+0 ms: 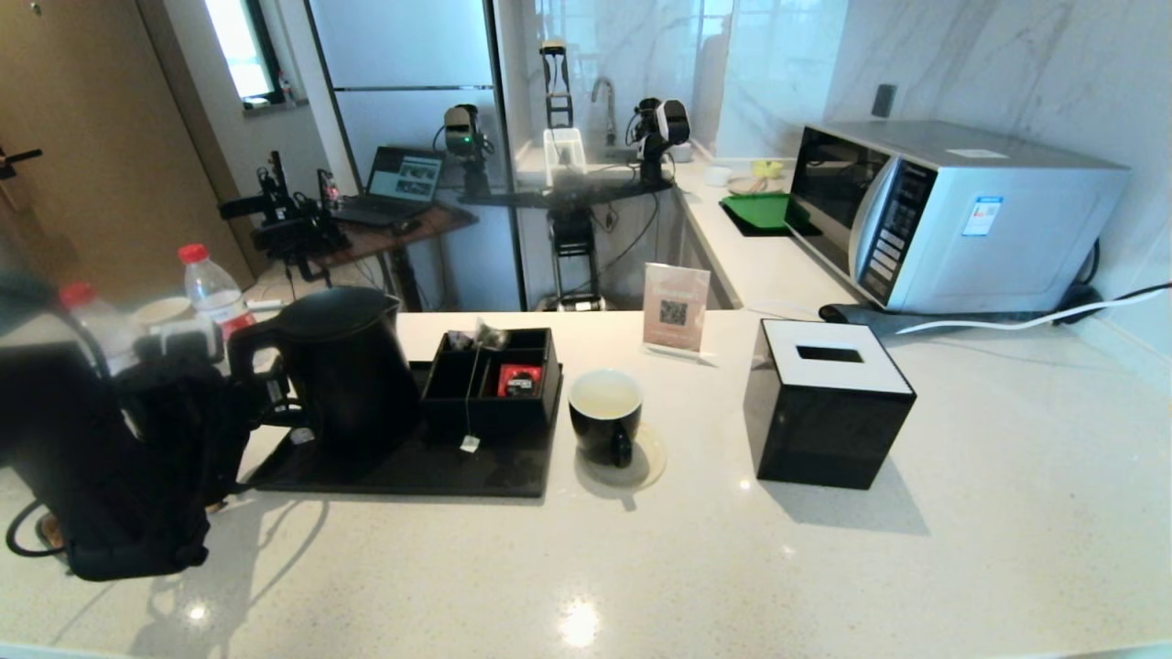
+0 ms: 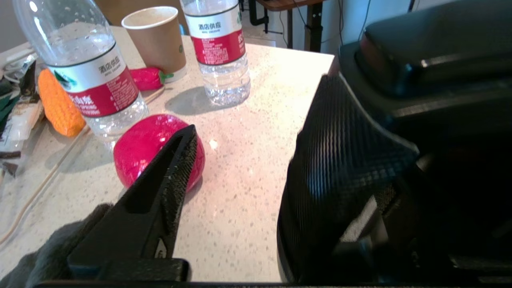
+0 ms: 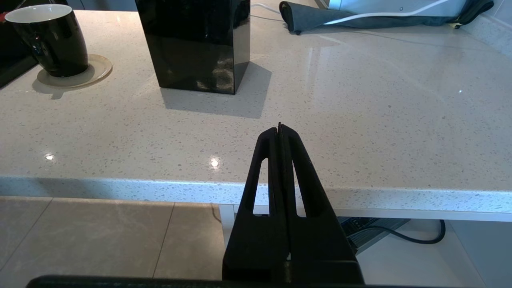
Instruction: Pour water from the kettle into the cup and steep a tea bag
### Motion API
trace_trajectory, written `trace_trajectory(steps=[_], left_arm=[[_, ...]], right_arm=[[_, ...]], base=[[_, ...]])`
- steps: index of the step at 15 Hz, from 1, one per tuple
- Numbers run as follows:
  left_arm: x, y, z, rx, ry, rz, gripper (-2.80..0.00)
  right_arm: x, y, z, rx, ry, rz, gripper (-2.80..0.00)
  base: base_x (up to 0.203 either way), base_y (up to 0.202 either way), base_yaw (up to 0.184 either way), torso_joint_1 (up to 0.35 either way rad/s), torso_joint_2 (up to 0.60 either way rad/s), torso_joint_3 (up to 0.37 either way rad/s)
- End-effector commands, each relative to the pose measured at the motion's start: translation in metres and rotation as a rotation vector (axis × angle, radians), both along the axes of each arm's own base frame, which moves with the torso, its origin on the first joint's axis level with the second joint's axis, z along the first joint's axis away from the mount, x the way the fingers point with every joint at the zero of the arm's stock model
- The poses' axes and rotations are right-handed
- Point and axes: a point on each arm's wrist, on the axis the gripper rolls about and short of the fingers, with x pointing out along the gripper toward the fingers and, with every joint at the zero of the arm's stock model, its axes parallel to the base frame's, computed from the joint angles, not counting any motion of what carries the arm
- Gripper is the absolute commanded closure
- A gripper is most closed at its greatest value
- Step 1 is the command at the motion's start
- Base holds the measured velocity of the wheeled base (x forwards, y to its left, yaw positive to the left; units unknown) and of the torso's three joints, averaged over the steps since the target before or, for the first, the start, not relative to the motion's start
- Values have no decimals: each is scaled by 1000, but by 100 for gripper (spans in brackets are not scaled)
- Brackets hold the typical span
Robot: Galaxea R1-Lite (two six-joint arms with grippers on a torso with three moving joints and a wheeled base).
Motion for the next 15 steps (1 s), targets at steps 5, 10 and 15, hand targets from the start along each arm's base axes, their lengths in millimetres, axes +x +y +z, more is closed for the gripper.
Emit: trace_trajectory(steps=[5, 10, 15], left_arm=[[-29, -6, 21, 5, -43, -5, -280], [-73, -21, 34, 2, -13, -33, -280], [-130, -38, 41, -4, 30, -75, -280]], right_arm=[[0, 0, 0, 0, 0, 1, 0], [0, 0, 0, 0, 0, 1, 0], [0, 0, 0, 0, 0, 1, 0]], base=[[0, 0, 0, 0, 0, 0], [0, 0, 0, 0, 0, 0], [0, 0, 0, 0, 0, 0]])
